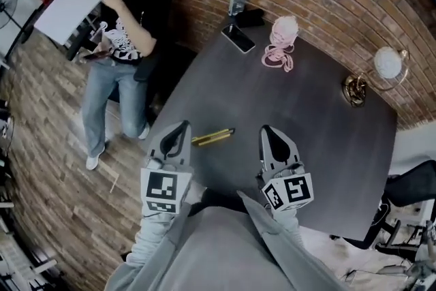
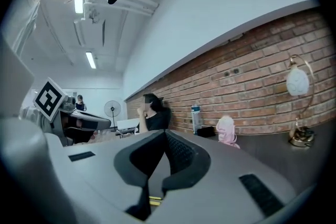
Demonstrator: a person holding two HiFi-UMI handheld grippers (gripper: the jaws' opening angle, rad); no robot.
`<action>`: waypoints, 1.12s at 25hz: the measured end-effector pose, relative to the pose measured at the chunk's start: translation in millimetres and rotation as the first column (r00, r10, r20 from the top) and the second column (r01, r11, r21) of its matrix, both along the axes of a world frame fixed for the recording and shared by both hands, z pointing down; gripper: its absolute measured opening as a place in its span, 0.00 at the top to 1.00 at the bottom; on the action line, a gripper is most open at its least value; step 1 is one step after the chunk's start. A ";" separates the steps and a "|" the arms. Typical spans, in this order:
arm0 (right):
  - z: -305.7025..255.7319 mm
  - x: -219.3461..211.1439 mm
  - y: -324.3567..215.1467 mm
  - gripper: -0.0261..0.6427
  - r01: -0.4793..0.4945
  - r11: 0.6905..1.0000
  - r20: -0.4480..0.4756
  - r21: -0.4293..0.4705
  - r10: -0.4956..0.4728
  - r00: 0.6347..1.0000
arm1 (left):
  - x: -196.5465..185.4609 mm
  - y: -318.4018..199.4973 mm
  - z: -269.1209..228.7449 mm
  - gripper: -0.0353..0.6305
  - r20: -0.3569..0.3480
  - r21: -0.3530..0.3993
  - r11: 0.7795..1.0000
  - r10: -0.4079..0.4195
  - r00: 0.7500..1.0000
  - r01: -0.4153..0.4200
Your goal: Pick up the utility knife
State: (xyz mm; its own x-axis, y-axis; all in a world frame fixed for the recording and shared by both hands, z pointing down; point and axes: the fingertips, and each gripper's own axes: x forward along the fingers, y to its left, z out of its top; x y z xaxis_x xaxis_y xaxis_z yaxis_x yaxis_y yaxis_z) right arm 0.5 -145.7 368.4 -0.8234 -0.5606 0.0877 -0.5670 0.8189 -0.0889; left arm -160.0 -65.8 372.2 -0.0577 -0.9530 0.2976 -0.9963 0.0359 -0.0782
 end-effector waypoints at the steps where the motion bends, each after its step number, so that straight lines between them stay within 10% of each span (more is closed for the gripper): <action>1: -0.2 6.7 -7.9 0.93 -0.025 1.000 -0.001 0.001 0.025 1.000 | 1.4 -12.5 -0.2 0.92 0.001 0.001 1.000 0.020 1.000 -0.020; 11: 1.5 55.6 -33.3 0.93 -0.223 0.975 -0.023 -0.011 0.223 0.975 | 18.6 -77.6 6.1 0.92 -0.013 -0.025 0.981 0.191 0.981 -0.191; 20: 1.4 68.0 -29.1 0.93 -0.400 0.916 -0.022 -0.028 0.400 0.916 | 32.7 -105.7 17.9 0.92 -0.021 -0.057 0.919 0.389 0.921 -0.390; 28: 4.5 72.2 -20.5 0.93 -0.433 0.901 -0.037 -0.036 0.432 0.901 | 31.4 -106.5 25.5 0.92 -0.034 -0.067 0.907 0.414 0.910 -0.415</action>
State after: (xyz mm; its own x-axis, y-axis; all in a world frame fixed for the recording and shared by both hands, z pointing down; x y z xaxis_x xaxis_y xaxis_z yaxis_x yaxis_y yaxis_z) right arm 72.7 -166.3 372.9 -0.4976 -0.8563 0.1381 -0.8672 0.4882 -0.0980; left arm -128.7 -172.3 397.7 0.3441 -0.8661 0.3627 -0.9216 -0.3854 -0.0461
